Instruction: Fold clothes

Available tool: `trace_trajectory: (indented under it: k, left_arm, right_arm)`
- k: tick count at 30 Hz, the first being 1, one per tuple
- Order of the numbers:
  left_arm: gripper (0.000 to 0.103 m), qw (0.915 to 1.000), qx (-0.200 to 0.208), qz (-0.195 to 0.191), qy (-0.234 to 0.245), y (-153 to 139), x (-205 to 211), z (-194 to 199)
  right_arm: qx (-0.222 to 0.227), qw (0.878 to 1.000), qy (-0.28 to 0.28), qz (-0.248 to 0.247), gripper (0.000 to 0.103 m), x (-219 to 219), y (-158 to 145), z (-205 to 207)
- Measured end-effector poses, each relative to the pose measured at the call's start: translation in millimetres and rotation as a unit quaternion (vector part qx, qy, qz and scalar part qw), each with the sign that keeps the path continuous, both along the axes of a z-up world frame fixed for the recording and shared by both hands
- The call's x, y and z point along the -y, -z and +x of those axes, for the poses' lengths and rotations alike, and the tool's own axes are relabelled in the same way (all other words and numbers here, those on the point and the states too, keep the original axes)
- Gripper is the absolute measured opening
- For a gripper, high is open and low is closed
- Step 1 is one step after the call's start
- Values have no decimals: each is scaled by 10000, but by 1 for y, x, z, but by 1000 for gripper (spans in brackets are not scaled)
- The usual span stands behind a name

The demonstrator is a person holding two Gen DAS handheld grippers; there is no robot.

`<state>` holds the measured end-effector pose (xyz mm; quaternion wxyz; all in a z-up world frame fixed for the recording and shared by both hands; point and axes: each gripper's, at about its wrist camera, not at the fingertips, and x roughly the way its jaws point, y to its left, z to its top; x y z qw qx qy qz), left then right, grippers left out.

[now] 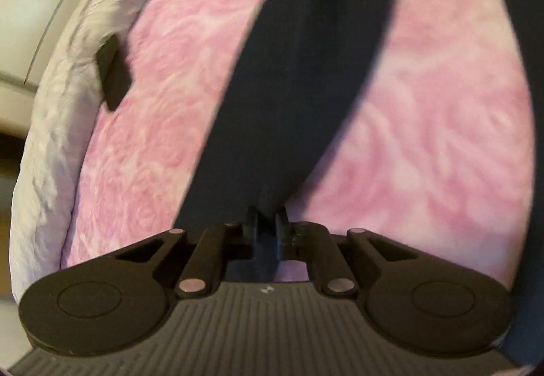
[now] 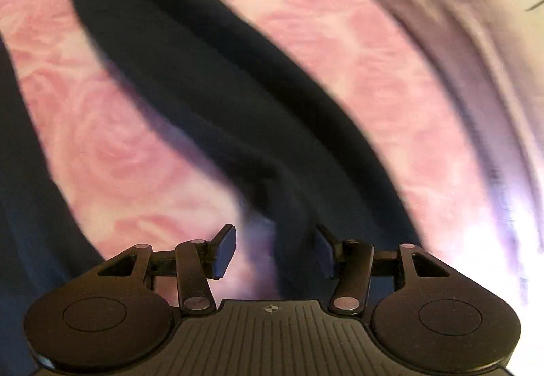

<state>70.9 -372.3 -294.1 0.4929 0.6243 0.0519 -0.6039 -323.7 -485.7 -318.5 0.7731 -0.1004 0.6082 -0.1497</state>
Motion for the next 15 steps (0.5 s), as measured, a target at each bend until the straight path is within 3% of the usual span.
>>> trace_trajectory:
  k: [2, 4, 8, 15]
  left_arm:
    - [7, 9994, -177, -86, -294, -6, 4, 6]
    - [8, 9982, -341, -40, -500, -9, 6, 8]
    - [11, 9983, -277, 272, -438, -7, -2, 0]
    - [15, 9909, -550, 143, -1224, -20, -5, 8]
  right_arm:
    - [32, 9995, 182, 247, 43, -3, -2, -5]
    - [64, 9981, 364, 495, 43, -6, -4, -10]
    - [144, 9925, 703, 990, 43, -11, -9, -20]
    - [656, 9804, 1170, 1443, 43, 0, -18, -8]
